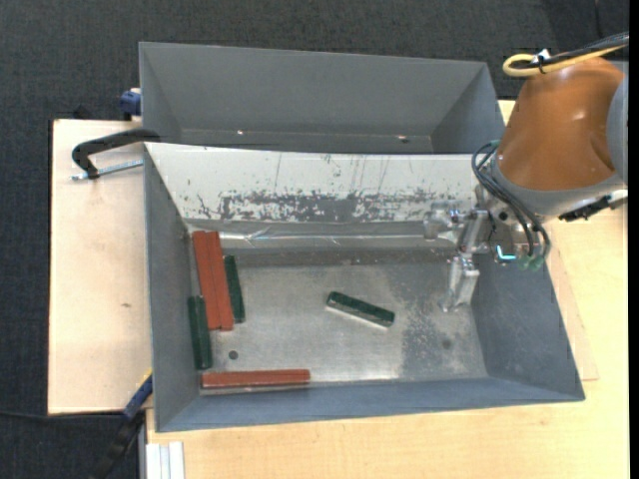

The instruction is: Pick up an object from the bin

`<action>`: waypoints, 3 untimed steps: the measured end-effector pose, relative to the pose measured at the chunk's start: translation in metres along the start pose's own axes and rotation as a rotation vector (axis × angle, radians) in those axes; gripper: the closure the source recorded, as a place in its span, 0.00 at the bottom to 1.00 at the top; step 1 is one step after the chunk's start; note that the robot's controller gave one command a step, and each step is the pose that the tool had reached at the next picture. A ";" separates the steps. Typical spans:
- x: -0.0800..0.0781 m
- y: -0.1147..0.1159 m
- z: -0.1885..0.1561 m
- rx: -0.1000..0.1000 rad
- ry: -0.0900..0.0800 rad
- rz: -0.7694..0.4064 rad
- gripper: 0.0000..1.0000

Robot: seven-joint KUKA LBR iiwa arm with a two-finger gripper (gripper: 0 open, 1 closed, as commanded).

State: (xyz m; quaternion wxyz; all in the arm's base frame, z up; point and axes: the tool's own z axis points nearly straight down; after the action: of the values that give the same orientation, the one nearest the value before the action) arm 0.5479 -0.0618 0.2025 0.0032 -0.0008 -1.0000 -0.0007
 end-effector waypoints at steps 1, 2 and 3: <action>-0.002 0.000 -0.005 0.001 -0.009 -0.002 0.00; 0.002 0.070 0.097 -0.001 0.000 0.016 0.00; 0.002 0.099 0.062 -0.003 -0.015 0.055 0.00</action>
Offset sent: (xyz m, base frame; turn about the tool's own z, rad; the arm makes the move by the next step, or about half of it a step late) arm -0.0014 0.0865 -0.1325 -0.0138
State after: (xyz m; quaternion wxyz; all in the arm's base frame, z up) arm 0.5460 0.0369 0.1408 -0.0041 -0.0285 -0.9996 -0.0019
